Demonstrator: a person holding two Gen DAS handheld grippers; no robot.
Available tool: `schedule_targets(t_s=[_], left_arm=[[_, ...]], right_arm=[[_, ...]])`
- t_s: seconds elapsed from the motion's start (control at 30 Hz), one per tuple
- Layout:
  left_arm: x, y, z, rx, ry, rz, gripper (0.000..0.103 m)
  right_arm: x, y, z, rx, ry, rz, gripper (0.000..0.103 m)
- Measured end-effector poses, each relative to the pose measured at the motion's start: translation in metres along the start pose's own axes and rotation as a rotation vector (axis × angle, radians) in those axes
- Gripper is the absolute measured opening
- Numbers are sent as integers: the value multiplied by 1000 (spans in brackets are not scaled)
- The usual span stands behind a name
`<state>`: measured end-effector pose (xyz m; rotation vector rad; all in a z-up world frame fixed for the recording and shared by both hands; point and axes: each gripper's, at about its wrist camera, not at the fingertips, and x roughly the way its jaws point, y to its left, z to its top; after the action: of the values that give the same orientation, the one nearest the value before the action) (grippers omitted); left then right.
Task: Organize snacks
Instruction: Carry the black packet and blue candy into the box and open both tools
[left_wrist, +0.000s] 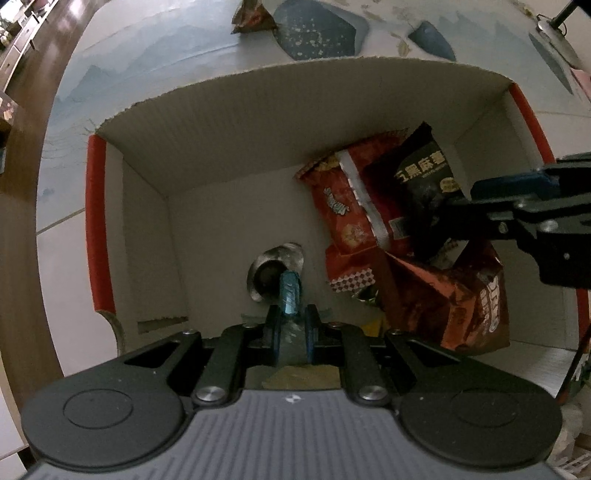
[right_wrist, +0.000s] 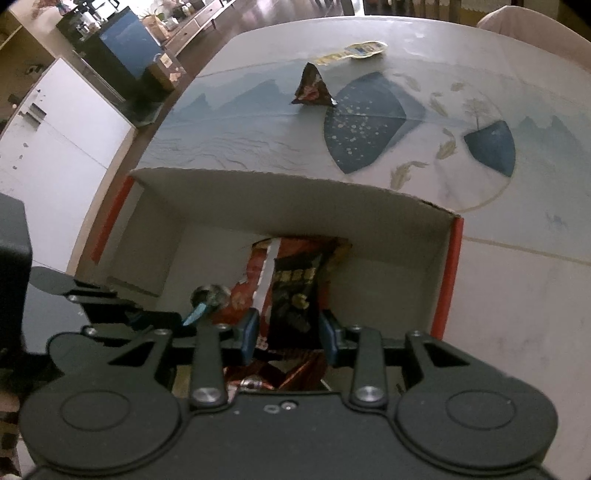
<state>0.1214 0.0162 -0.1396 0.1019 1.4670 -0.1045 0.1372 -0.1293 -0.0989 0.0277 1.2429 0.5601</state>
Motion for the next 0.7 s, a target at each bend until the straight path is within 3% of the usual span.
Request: schedule_targets(t_s=[0.13,0.27,0.43,0.5,0.57,0.7], left_arm=[[-12,-2,-5,4,-31,-6,14],[-25,-1,-9,-10,-66,-19,25],[-42,2,-13,-30,-109,-43,29],[-48,5,-15,-38,-128,-46,33],[-56,8,-17,-46,-152,-54,47],[-74,9,-20,-53,-199,-58,51]], right_arm=[[-8,1,-4,3,-13,14,35],[-17,4,-6,-1,-30,37,36],[-28,10,-8,-10,-52,50,37],[-33,13,-9,-21,-62,49,37],[-38,16,-10,-28,-73,48,38],[-47,20,-12,-35,-88,50,38]])
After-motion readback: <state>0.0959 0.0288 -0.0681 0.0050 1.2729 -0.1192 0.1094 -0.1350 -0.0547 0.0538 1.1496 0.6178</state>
